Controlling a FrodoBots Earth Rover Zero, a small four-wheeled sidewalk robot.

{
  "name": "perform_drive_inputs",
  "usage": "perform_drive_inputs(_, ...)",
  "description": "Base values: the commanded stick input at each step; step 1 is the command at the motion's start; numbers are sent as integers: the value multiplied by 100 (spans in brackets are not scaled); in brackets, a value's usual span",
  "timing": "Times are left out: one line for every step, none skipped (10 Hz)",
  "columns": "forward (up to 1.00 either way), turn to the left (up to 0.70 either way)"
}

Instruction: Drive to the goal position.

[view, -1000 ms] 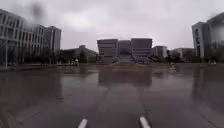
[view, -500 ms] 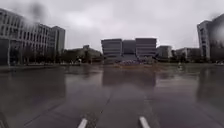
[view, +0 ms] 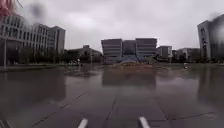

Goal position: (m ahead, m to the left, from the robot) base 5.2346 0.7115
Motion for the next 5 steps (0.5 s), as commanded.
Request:
perform_drive_inputs(100,3)
perform_drive_inputs(100,2)
perform_drive_inputs(100,3)
perform_drive_inputs(100,3)
perform_drive_inputs(100,2)
